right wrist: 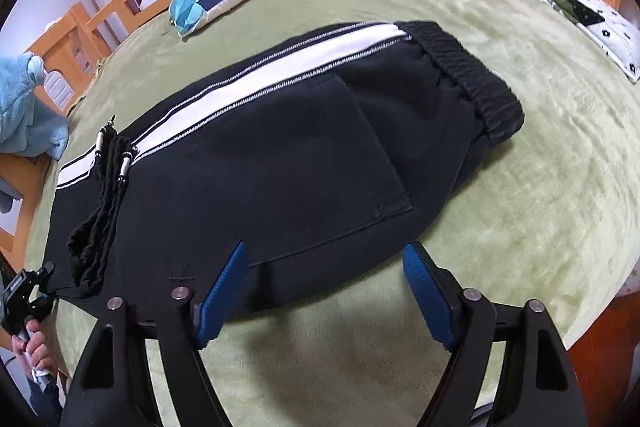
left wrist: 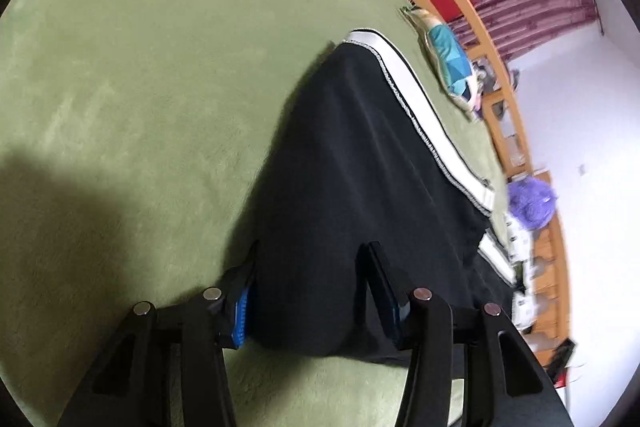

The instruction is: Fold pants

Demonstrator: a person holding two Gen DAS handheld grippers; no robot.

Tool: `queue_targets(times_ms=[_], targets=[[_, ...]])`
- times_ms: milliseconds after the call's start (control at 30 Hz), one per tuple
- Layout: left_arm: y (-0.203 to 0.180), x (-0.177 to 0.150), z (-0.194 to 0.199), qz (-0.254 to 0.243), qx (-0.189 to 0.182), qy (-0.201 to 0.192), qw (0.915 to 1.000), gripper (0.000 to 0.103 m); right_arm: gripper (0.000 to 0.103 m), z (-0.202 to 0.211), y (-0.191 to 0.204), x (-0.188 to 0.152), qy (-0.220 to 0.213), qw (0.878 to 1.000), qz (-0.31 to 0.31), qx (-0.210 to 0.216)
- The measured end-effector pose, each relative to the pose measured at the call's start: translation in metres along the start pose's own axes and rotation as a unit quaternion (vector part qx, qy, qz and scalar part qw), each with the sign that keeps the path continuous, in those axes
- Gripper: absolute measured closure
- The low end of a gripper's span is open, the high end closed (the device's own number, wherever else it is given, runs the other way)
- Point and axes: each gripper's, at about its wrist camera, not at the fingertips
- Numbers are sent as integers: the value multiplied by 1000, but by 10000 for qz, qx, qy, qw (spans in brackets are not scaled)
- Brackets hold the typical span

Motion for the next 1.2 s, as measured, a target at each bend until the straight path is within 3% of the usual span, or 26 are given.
queue_targets(times_ms=[33,67,133,233,367,467,533,700,800,967,1067,1133,1167,1200], targets=[[-7,-1,1,-149,155,-41,9998,61,29,1,0,-1,-55,10000,-3,-5],[-14,-2,2,-331,271,-81,9991,73,29,3,0,-1,-146,9999,-23,30],[-20,-1,9,-429,243,-130,9987,81,31,2,-1,-1,-74,9999,-31,114],[-33,6,35,-466,179,-368,9981,84,40,2,-1,-1,19,9997,25,224],[-81,8,69,-1062,715,-702,9893,84,40,16,-6,0,-120,9996,155,225],[-134,4,92,-1721,1392,-1035,9697,84,40,28,-17,4,-214,9995,92,234],[-165,-2,110,-2014,1435,-1244,9609,85,40,34,-26,6,-258,9992,35,316],[-258,-25,144,-2853,1707,-1669,9282,85,38,49,-55,15,-353,9986,-9,385],[-320,-50,153,-3427,1902,-1824,9017,85,38,56,-77,24,-396,9983,-60,422],[-430,-105,144,-4405,1713,-1861,8614,86,38,72,-114,36,-579,9973,-180,418],[-495,-143,117,-4894,1409,-1681,8440,84,38,82,-136,40,-635,9972,-273,299],[-525,-168,101,-5140,1020,-1448,8393,75,37,91,-151,41,-702,9965,-393,247],[-533,-175,98,-5181,782,-1294,8419,74,37,96,-160,41,-724,9960,-464,244],[-537,-177,94,-5123,491,-1093,8504,74,37,100,-168,41,-747,9955,-528,250]])
Point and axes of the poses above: each gripper's, at about its wrist camera, not at the fingertips, and z roughly against the way its jaws point, y to its left, x to its top, and after that the axes turned 15 degrees about x, right-handed
